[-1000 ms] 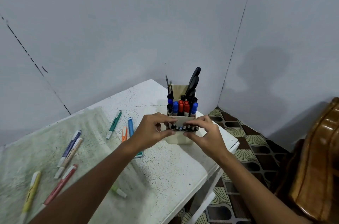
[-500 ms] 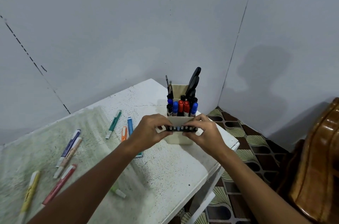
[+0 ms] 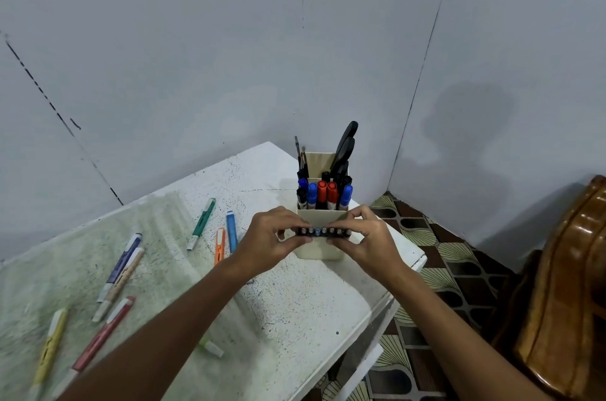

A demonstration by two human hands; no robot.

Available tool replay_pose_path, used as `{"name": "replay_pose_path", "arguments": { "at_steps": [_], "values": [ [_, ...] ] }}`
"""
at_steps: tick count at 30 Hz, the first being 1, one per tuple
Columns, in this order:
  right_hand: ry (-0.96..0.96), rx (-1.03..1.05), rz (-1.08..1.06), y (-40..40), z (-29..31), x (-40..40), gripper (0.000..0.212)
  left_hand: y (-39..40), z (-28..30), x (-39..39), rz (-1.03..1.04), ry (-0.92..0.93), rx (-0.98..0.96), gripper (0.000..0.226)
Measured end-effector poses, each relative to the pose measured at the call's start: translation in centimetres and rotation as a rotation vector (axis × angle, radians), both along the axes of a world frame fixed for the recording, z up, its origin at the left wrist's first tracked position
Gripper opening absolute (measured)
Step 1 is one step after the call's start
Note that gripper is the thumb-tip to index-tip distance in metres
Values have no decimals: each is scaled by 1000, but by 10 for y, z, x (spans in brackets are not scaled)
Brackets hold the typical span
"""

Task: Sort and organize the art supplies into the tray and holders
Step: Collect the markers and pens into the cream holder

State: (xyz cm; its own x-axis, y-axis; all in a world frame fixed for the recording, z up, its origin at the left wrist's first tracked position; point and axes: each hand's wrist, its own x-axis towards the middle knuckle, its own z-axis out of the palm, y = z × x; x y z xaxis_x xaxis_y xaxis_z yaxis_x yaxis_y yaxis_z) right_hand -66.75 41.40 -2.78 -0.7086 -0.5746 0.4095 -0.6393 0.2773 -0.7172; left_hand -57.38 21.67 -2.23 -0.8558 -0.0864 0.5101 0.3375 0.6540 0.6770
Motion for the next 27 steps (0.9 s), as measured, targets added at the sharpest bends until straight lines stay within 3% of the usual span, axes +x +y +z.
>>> {"name": "replay_pose_path", "arguments": {
  "at_steps": [10,17,20,24,27],
  "values": [
    [-55,-20,-4,1,0,4,29,4,3,1,28,-97,80,29],
    [75,-50,-92,7,-1,12,45,5,-1,10,152,-111,168,70],
    [-32,-45,-152,13,-8,7,61,5,-3,7,159,-204,236,85],
    [-315,25,-76,9,-6,-2,102,7,-3,0,90,-367,359,106],
    [-491,44,24,0,-4,-8,115,14,0,-4,34,-406,487,101]
  ]
}}
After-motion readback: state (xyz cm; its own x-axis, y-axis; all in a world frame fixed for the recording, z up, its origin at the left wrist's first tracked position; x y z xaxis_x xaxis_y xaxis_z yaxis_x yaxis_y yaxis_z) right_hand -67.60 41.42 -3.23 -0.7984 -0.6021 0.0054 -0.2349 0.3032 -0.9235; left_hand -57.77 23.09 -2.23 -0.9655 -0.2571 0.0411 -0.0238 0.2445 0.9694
